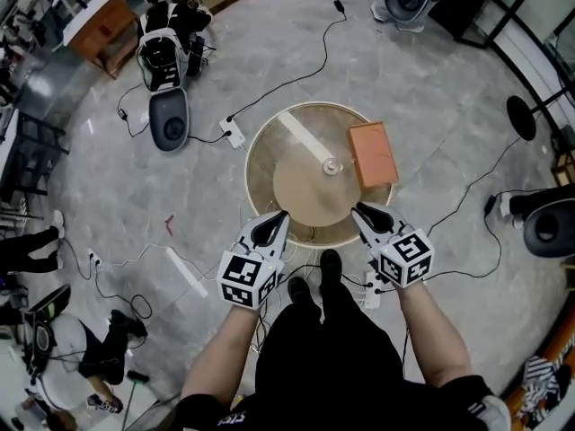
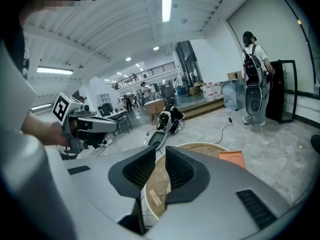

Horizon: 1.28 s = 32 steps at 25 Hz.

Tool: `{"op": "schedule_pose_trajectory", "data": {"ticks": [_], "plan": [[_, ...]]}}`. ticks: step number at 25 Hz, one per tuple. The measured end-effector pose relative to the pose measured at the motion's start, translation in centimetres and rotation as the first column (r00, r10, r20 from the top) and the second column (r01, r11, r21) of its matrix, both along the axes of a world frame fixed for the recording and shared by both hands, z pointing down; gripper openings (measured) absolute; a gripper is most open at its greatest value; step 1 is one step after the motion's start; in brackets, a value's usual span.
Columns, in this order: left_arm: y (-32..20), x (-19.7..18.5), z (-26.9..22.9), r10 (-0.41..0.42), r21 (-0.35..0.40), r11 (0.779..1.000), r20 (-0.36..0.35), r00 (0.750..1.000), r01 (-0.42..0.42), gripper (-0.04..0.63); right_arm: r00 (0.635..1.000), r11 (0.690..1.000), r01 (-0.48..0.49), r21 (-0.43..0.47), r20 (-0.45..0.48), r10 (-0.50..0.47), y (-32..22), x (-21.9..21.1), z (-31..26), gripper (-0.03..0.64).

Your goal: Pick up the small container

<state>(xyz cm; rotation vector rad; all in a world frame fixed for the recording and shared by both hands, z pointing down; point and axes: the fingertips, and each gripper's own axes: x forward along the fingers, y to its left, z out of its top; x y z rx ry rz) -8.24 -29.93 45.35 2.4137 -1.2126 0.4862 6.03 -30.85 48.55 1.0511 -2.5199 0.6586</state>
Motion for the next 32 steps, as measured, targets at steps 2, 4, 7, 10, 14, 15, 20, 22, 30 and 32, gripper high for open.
{"op": "schedule_pose_trajectory", "data": {"ticks": [2, 4, 7, 10, 14, 15, 20, 22, 30, 32], "plan": [[-0.5, 0.7, 2.3, 0.015, 0.008, 1.0, 0.006, 1.0, -0.015, 0.019, 1.0, 1.0, 0.01, -0.015, -0.02, -0.01, -0.6, 0.1, 2.5, 0.078], [-1.6, 1.4, 4.8, 0.036, 0.043, 0.998, 0.027, 0.999, -0.038, 0.02, 1.0, 1.0, 0.003, -0.021, -0.016, -0.003, -1.8, 0.3, 4.9, 0.078], [-3.9, 1.9, 9.4, 0.035, 0.061, 0.997, 0.028, 0.999, -0.036, 0.02, 1.0, 1.0, 0.004, -0.029, -0.009, -0.004, -3.5, 0.0, 9.4, 0.084], [-5.6, 2.4, 15.2, 0.011, 0.016, 1.0, 0.009, 1.0, -0.011, 0.02, 0.998, 0.998, 0.046, -0.04, -0.034, -0.047, -4.0, -0.7, 15.1, 0.109], [-6.8, 3.6, 21.9, 0.001, -0.013, 1.0, -0.009, 1.0, -0.002, 0.02, 0.998, 0.998, 0.029, -0.061, -0.049, -0.032, -4.5, -0.2, 22.2, 0.115], [-6.9, 3.8, 23.4, 0.002, -0.021, 1.0, -0.007, 1.0, -0.002, 0.02, 0.999, 0.998, 0.015, -0.069, -0.045, -0.018, -4.7, -0.1, 23.7, 0.115], [-8.0, 3.7, 29.3, -0.033, -0.063, 0.998, -0.016, 0.999, 0.031, 0.02, 0.998, 0.998, -0.007, -0.061, -0.057, 0.003, -6.8, 0.1, 29.5, 0.147], [-8.6, 3.8, 31.2, -0.034, -0.073, 0.997, -0.014, 0.999, 0.033, 0.019, 0.998, 0.999, -0.007, -0.05, -0.066, 0.004, -7.7, 0.0, 31.1, 0.166], [-11.3, 3.3, 36.5, -0.024, -0.078, 0.997, 0.02, 1.0, 0.026, 0.02, 0.993, 0.999, -0.03, -0.038, -0.112, 0.025, -11.0, -0.8, 36.5, 0.232], [-12.1, 3.0, 37.0, -0.022, -0.077, 0.997, 0.026, 0.999, 0.024, 0.02, 0.991, 0.999, -0.033, -0.026, -0.128, 0.03, -12.0, -1.3, 37.1, 0.276]]}}
